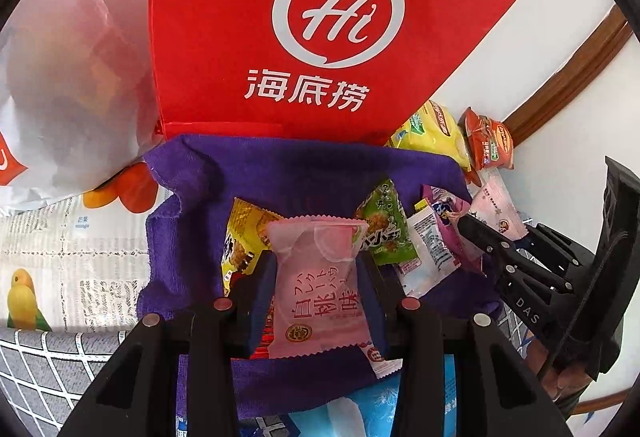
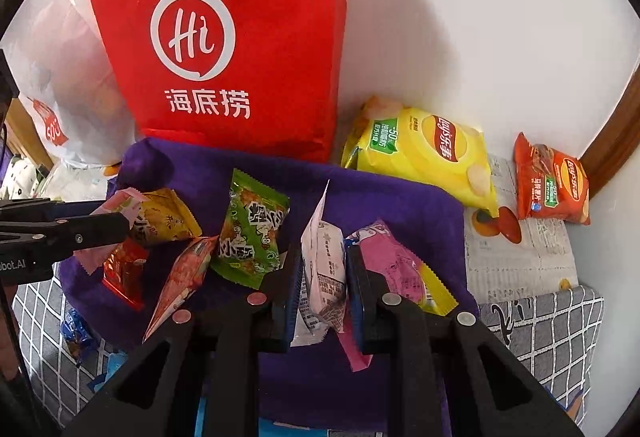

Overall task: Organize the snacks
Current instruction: 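Lower both packets onto the purple towel and open both tools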

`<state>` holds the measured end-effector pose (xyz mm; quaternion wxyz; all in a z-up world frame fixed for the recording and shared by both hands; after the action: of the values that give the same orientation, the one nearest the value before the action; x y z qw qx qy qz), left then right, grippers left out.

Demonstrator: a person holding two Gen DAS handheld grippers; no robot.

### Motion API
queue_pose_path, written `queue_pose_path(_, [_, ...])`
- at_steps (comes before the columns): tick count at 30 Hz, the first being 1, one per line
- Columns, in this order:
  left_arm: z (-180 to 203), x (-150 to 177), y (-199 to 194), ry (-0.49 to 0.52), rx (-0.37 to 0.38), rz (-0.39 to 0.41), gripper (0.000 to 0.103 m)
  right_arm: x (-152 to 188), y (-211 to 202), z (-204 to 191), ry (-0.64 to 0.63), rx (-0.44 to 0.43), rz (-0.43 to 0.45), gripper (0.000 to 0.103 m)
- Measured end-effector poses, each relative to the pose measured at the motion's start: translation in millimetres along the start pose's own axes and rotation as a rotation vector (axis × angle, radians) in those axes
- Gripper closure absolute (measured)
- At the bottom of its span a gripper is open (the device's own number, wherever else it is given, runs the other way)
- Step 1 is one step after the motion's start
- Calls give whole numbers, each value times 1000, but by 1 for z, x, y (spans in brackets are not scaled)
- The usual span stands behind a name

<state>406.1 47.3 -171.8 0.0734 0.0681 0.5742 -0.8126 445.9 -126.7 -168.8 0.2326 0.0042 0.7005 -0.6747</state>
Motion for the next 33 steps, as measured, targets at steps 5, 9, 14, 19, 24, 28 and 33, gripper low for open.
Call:
queue_pose_path(5, [1, -1, 5, 2, -1, -6, 64, 0, -2, -2, -19, 1, 8, 81])
queue_pose_path(9, [3, -1, 7, 8, -1, -9, 64, 0, -7, -9, -42, -15, 20, 74])
queue_pose_path(14, [7, -1, 8, 12, 5, -10, 64, -2, -14, -14, -61, -24, 43, 71])
queue_pose_path(19, [8, -1, 5, 15, 20, -9, 63, -3, -18, -15, -54, -46, 50, 68])
queue_pose_path(24, [12, 1, 2, 23, 18, -18, 58, -4, -33, -17, -52, -58, 94, 52])
queue_pose_path(28, [18, 3, -9, 41, 18, 2, 52, -5, -54, -19, -34, -63, 143, 43])
queue_pose_path(33, [27, 10, -31, 70, 24, 41, 48, 6, -78, -23, -17, -65, 181, 39])
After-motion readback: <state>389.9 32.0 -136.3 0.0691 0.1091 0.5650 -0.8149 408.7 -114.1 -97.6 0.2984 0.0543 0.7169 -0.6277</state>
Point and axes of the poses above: each gripper's, at about its wrist camera, not at the fingertips, and y roughly the way its jaws point, z to its right, x to its underside, the point moved 7 cm from there along y, roughly the way its jaws point, and after that the axes turned 13 degrees about -z, right-handed, at the moved point
